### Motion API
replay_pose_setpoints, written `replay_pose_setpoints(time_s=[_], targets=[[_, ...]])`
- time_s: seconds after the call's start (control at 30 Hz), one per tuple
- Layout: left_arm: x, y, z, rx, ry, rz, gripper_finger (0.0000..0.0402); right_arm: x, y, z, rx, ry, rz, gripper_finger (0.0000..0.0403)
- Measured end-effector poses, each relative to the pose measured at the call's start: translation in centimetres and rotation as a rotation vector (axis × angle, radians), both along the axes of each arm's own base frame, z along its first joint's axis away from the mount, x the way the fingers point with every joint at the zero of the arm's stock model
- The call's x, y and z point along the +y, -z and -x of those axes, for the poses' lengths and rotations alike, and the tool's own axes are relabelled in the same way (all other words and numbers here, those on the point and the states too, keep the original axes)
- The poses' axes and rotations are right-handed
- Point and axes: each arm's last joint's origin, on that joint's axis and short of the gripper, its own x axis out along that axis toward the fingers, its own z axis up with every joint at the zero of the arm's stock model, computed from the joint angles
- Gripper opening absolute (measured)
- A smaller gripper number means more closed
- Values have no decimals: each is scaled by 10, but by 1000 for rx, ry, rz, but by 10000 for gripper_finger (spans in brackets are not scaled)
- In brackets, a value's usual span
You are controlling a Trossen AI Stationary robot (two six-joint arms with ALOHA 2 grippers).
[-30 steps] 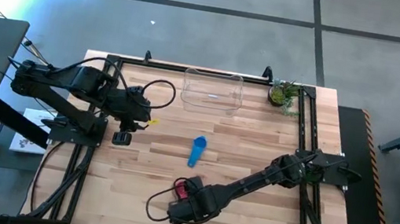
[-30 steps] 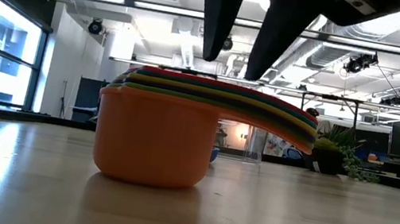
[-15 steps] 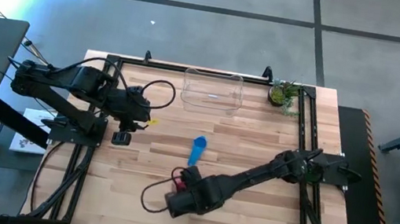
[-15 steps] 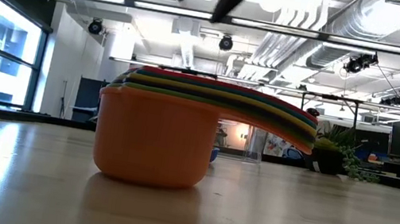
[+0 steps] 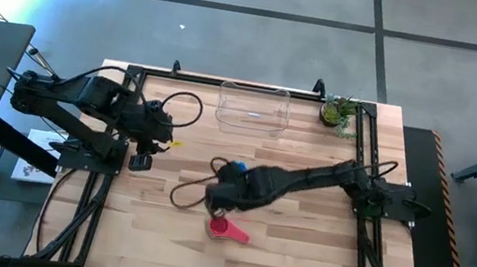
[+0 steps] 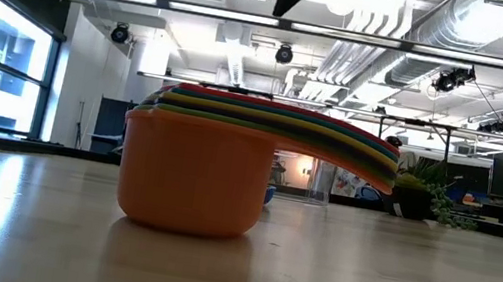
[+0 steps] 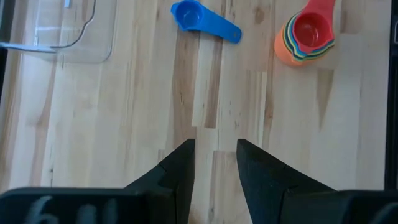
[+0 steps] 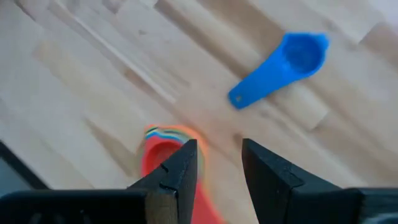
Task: Nest measuring cups in basket
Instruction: Stack the blue measuring cup in the pink measuring cup
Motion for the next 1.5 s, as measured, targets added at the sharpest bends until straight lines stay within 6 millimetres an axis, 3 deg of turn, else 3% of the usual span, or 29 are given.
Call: replay_pose_setpoints(time_s=[0.5, 0.97, 1.07, 1.33, 1.5], targets=[[1, -4, 8, -25, -136, 67, 111, -97, -44, 27, 131, -213, 102, 119], [2, -4, 9, -39, -329, 147, 111, -170, -57, 39, 154, -364, 147, 119], [2, -4, 9, -47, -374, 147, 111, -181, -51, 41, 185, -379, 150, 119], [3, -4, 9, -58, -419, 145, 111, -201, -5, 57, 388, -364, 112, 119], [4, -5, 9, -70, -432, 115, 111, -206, 14, 75, 360, -322, 66, 119]])
